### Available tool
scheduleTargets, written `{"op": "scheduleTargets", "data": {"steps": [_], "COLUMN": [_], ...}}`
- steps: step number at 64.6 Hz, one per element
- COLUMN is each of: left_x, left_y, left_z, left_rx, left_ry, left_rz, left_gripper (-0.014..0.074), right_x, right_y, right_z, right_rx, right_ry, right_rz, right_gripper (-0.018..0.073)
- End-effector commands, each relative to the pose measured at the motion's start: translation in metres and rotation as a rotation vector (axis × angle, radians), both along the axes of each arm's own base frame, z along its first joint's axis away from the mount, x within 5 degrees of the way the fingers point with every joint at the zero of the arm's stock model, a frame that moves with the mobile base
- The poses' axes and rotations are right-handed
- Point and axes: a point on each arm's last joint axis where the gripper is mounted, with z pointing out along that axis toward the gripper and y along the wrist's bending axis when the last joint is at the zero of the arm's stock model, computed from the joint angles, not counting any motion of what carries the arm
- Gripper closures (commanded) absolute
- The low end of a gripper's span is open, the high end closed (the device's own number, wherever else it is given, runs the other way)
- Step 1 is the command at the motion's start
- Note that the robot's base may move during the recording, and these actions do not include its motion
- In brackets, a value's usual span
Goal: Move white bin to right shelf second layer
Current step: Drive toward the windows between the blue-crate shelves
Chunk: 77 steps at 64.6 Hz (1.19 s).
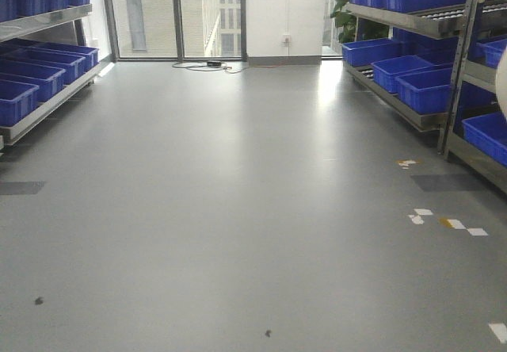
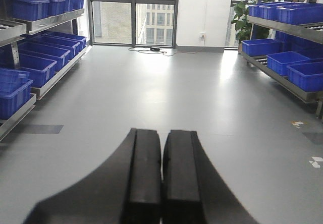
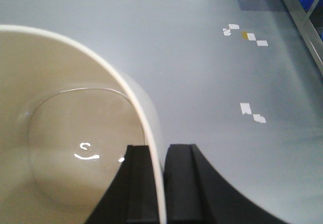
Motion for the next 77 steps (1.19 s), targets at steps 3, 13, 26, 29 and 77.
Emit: {"op": "scheduleTargets", "data": {"steps": [3, 13, 26, 29, 77], "left_x": [-0.0004, -0.0004, -0.0004, -0.0004, -0.0004], "left_y": [0.0003, 0.0003, 0.0003, 0.0003, 0.0003], "left_z": [-0.0009, -0.0009, -0.0009, -0.0009, -0.0009], "left_rx": [-0.014, -0.014, -0.014, -0.014, -0.014], "left_ry": [-0.07, -0.07, -0.07, -0.07, -0.07], "left_rz": [0.0, 0.0, 0.0, 0.0, 0.0], "left_gripper": [0.0512, 0.0512, 0.0512, 0.0512, 0.0512], "right_x": [0.003, 0.003, 0.003, 0.003, 0.003], "right_y": [-0.0002, -0.0002, -0.0002, -0.0002, -0.0002], "right_z": [0.0169, 0.0169, 0.0169, 0.0169, 0.0169], "right_rx": [0.008, 0.008, 0.008, 0.008, 0.008], "right_ry": [-0.118, -0.118, -0.118, -0.118, -0.117], "right_rz": [-0.005, -0.005, -0.005, -0.005, -0.005], "right_gripper": [0.0504, 0.0504, 0.0504, 0.0504, 0.0504]}}
